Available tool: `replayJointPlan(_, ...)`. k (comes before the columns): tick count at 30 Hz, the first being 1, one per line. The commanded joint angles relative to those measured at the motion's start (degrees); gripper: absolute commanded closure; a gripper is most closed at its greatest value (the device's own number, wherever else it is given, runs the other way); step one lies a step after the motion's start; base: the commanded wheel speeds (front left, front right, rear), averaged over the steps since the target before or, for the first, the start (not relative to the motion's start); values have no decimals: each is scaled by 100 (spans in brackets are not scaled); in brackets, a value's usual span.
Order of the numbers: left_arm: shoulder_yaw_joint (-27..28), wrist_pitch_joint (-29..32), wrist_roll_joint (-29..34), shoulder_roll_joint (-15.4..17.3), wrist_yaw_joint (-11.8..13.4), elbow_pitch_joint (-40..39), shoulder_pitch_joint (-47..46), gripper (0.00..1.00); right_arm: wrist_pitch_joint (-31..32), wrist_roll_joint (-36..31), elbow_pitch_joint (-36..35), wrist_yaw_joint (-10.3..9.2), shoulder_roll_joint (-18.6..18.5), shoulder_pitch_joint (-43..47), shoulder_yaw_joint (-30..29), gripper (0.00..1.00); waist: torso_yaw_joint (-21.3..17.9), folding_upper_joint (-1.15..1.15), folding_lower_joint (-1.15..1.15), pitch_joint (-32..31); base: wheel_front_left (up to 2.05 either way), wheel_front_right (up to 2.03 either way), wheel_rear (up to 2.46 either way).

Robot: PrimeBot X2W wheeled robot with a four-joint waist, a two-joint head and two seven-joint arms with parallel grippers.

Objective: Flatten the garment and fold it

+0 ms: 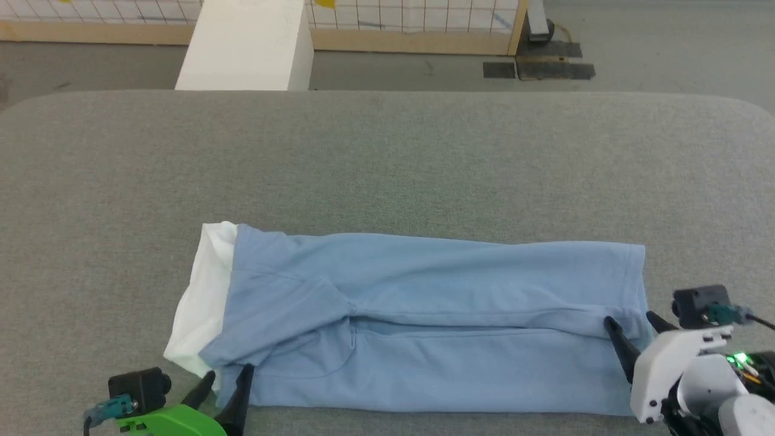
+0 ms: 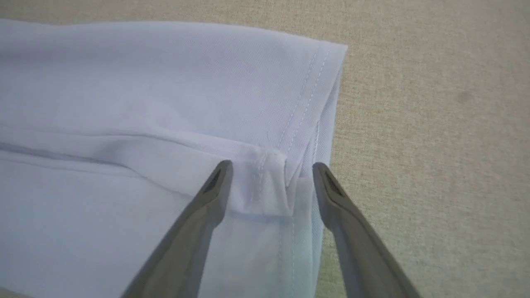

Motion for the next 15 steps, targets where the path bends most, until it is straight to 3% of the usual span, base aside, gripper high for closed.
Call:
replayJointPlan(1, -18, -150, 153, -33, -33, -8, -47, 0, -124, 59, -149, -8, 130, 173, -139, 0, 70, 18, 0, -125, 0, 0, 0)
replayJointPlan(9, -135, -1207, 1100, -23, 37, 100, -483, 0, -772, -12, -998, -8, 823, 731, -917, 0, 137, 18, 0, -294, 0, 0, 0)
replayJointPlan(15, -83, -1785, 1682, -176, -8, 403, -1121, 0, -1030, -68, -1163, -8, 1012, 702, -1350, 0, 169, 18, 0, -319, 0, 0, 0)
